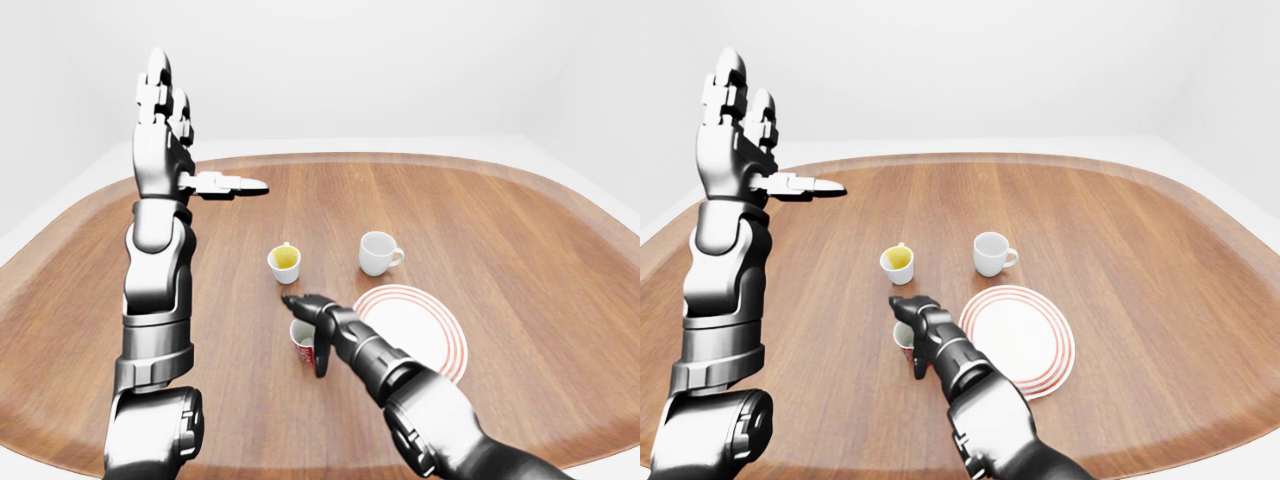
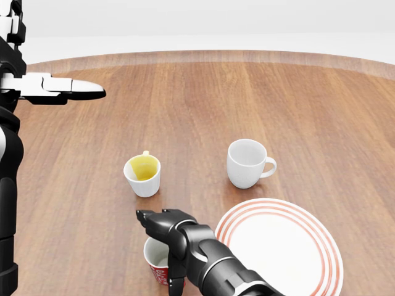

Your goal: Pick up the red mug and put it on the plate

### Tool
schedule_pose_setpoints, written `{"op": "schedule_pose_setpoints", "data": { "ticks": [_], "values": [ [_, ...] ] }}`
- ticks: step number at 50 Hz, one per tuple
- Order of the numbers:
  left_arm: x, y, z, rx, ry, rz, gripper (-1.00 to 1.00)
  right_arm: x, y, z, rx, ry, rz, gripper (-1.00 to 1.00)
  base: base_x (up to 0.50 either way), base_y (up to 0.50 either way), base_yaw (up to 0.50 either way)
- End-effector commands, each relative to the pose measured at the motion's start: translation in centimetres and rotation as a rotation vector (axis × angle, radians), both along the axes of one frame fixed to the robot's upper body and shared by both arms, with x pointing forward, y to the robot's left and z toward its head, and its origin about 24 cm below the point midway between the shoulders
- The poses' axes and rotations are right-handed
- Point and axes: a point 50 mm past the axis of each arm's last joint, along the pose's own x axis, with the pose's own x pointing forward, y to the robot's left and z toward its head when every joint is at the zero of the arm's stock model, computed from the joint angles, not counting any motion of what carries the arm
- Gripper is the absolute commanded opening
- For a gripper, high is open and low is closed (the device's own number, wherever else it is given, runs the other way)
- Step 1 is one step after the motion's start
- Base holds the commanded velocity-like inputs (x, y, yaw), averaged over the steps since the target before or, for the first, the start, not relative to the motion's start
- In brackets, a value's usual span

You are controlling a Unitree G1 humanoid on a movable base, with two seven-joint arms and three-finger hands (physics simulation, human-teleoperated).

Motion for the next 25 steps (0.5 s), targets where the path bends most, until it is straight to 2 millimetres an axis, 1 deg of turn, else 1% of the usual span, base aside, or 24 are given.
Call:
{"op": "schedule_pose_setpoints", "data": {
  "ticks": [1,3,4,5,6,7,25],
  "values": [
    [-0.05,0.00,0.17,0.002,-0.007,-0.001,1.00,-0.13,-0.03,-0.19,-0.001,0.005,-0.001,1.00,0.00,0.00,0.00],
    [-0.06,-0.01,0.16,0.003,-0.006,-0.001,1.00,-0.14,-0.04,-0.20,-0.001,0.005,-0.002,1.00,0.00,0.00,0.00],
    [-0.05,0.00,0.15,0.002,-0.006,-0.001,1.00,-0.14,-0.05,-0.21,-0.001,0.005,-0.002,0.52,0.00,0.00,0.00],
    [-0.04,0.00,0.14,0.002,-0.005,0.000,1.00,-0.15,-0.05,-0.22,-0.001,0.005,-0.002,-0.62,0.00,0.00,0.00],
    [-0.03,0.00,0.14,0.002,-0.005,-0.001,1.00,-0.16,-0.06,-0.24,-0.001,0.007,-0.002,-0.91,0.00,0.00,0.00],
    [-0.03,-0.02,0.13,0.003,-0.005,-0.001,1.00,-0.18,-0.08,-0.28,-0.002,0.006,-0.002,-1.00,0.00,0.00,0.00],
    [-0.04,-0.04,0.23,0.005,-0.008,-0.002,1.00,-0.05,-0.27,-0.23,-0.013,0.007,-0.007,-1.00,0.00,0.00,0.00]
  ]
}}
